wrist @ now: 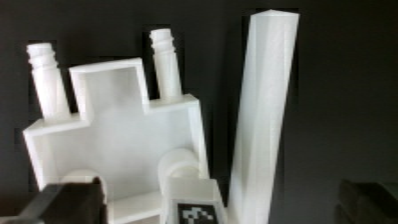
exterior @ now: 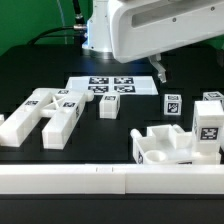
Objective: Assemble chair
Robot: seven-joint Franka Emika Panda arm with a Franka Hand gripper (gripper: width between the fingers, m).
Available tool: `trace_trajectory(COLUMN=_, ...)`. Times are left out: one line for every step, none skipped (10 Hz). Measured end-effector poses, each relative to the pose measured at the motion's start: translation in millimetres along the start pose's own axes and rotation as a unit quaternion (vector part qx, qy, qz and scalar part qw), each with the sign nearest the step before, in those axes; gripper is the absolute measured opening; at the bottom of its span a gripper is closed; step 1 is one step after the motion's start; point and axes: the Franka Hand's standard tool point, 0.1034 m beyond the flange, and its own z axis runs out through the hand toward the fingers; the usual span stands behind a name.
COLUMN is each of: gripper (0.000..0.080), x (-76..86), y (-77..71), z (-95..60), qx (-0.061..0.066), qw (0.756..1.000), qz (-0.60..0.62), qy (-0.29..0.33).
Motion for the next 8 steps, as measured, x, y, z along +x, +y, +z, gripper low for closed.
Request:
trace_trajectory(gripper=0.0649, x=-3.8, y=0.5, z=0.5, qx=-0.007, qw=1.0, qz=0.001, qy=-0.011)
trace_trajectory(gripper=0.0649, x=-12.4, y=1.0, z=1.0, qx=-0.029, qw=0.999, qz=0.0, qy=-0.038)
trace_trajectory(gripper=0.0649, x=-12.9, y=2.6, z=3.7, qx=-0.064, qw=0.997, qz=-0.001, qy=-0.041)
trace_trajectory(gripper=0.0649, x=-13.7, y=1.5, z=12.1, qx=-0.084, qw=0.996, qz=-0.006, qy=-0.035)
trace_trajectory(gripper=0.0649, x=-16.7, y=-0.1, z=16.7, qx=-0.089, qw=0.995, qz=-0.017, qy=-0.04)
trace_trajectory(gripper=0.0649, x=-16.7, y=1.3, z=16.6, qx=-0.085, qw=0.995, qz=-0.023, qy=-0.041)
trace_trajectory(gripper=0.0649, x=-16.8, y=0.7, z=16.8, qx=-0.085, qw=0.995, qz=-0.024, qy=-0.041)
trace_trajectory(gripper=0.0649, x=-16.8, y=0.1, z=17.0, qx=-0.085, qw=0.995, qz=-0.024, qy=-0.041)
